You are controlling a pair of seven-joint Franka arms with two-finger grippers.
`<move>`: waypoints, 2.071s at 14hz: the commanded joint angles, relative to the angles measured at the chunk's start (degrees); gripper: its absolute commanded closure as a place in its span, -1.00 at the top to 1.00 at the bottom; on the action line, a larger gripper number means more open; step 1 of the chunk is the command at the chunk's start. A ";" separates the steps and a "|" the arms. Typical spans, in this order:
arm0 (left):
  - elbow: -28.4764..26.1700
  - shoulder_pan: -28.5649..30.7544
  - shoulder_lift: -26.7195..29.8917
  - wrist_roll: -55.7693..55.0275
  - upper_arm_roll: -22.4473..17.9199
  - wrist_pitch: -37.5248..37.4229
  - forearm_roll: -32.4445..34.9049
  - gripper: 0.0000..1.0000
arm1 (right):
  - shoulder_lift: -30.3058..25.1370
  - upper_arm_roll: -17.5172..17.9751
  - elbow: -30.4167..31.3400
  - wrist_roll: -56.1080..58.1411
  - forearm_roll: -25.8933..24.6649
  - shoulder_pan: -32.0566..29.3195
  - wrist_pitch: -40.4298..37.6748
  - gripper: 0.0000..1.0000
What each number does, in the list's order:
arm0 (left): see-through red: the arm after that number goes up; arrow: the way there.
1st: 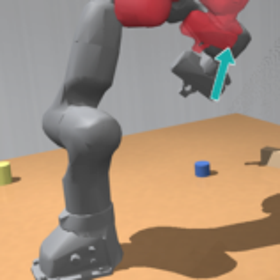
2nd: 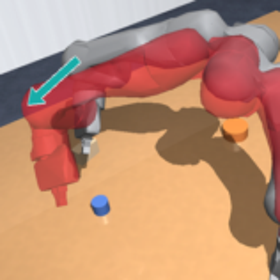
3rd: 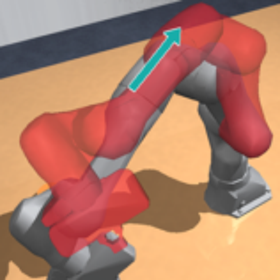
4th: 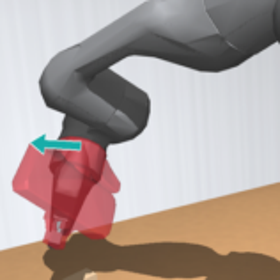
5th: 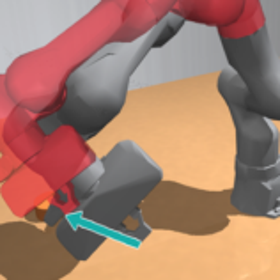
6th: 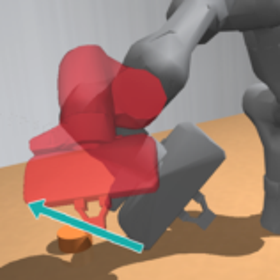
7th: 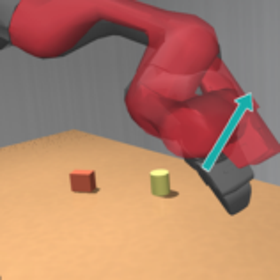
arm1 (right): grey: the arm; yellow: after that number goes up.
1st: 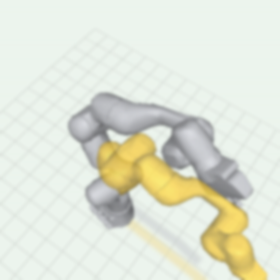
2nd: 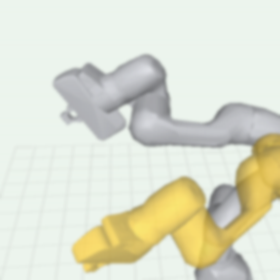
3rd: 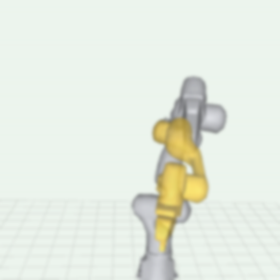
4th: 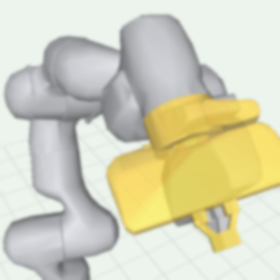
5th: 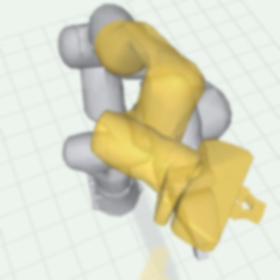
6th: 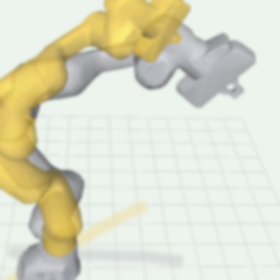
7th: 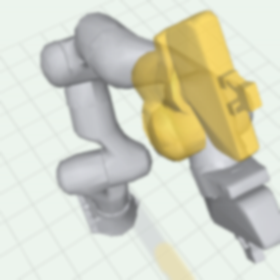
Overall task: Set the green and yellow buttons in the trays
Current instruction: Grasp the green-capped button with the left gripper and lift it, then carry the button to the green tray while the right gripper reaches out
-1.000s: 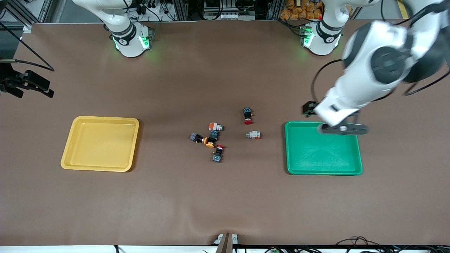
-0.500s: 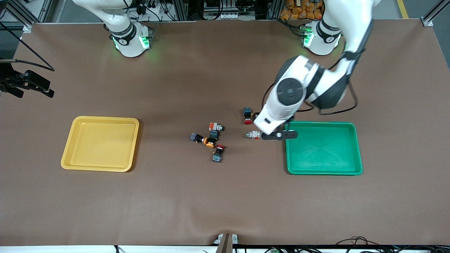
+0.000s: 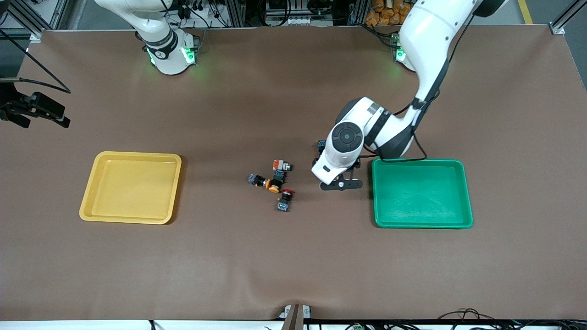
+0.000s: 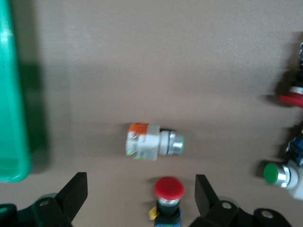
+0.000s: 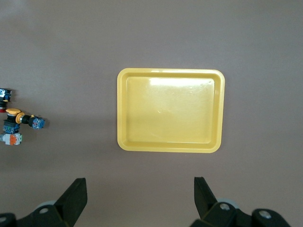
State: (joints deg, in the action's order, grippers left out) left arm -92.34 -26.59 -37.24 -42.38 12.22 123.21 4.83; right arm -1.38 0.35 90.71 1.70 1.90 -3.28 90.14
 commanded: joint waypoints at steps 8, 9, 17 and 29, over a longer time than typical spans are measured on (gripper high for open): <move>1.02 -1.61 -6.97 -1.91 -0.35 8.18 3.52 0.98 | -0.21 0.71 -0.19 -0.56 0.92 -0.77 -0.05 1.00; 1.02 -1.79 -7.41 -1.83 -0.44 8.27 3.61 0.87 | -0.21 0.71 -0.19 -0.56 0.92 -0.76 -0.14 1.00; 1.11 -0.83 -6.62 -0.95 -0.88 7.74 4.31 -1.00 | 3.13 0.71 -1.50 -0.03 0.48 -1.12 -0.13 1.00; 0.85 5.58 3.82 0.97 -0.88 -0.33 4.40 -1.00 | 18.24 0.88 -1.42 -5.18 -1.12 -0.24 0.65 1.00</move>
State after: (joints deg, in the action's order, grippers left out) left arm -90.20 -23.04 -36.84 -42.55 11.06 125.76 7.78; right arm 14.85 0.48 90.56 0.61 -0.95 -3.27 91.27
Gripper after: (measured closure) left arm 0.335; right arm 0.000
